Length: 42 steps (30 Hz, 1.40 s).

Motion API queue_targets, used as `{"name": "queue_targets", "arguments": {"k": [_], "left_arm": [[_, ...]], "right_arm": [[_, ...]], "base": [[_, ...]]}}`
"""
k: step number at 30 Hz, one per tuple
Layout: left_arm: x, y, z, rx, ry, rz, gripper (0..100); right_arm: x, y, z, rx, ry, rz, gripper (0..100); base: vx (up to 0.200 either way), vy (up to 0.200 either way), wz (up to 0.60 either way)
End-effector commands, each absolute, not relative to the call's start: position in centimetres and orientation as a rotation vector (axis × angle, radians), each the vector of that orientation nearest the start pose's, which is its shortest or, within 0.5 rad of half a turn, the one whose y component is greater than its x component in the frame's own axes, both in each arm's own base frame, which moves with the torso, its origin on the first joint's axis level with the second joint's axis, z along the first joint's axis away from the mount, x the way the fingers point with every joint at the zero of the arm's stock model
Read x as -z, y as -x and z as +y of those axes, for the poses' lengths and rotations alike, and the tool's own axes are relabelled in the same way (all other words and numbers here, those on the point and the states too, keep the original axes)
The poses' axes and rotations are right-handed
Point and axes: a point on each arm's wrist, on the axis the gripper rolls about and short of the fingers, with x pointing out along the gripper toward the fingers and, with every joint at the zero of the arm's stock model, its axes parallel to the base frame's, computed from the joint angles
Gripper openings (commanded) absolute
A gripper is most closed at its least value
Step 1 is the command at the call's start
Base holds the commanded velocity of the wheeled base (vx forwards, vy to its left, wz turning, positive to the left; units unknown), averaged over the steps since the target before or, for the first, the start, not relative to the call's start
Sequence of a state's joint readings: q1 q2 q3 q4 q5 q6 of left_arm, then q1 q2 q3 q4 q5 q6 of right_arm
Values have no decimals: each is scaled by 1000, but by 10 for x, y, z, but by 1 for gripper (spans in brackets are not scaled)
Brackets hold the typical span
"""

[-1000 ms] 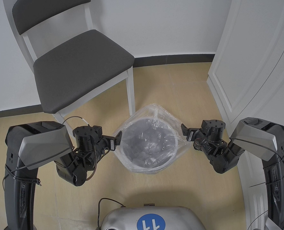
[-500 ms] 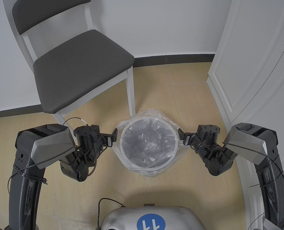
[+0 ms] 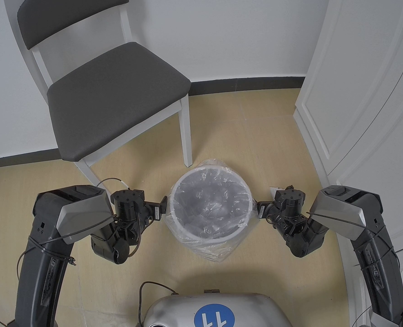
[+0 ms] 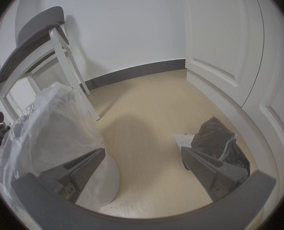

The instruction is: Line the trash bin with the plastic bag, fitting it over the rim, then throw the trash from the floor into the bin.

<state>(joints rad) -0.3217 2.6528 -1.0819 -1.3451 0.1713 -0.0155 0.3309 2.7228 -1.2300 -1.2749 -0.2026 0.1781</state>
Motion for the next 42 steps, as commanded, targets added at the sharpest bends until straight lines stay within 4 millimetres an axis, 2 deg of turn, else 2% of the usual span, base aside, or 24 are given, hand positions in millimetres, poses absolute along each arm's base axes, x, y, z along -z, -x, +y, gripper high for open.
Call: {"name": "queue_targets", "arguments": {"k": [1,12,42], "left_arm": [[65,-418,-135,148,-43,238,100],[86,-417,-135,144,-50,263,100],[86,-419,-134,142,-40,249,100]], "right_arm": [[79,-438,146,-113,-116,241,100],[79,-437,146,-115,-118,240,100],[79,-435,146,-122,-122,230,100]], "base": [[0,0,0],[0,0,0],[0,0,0]]}}
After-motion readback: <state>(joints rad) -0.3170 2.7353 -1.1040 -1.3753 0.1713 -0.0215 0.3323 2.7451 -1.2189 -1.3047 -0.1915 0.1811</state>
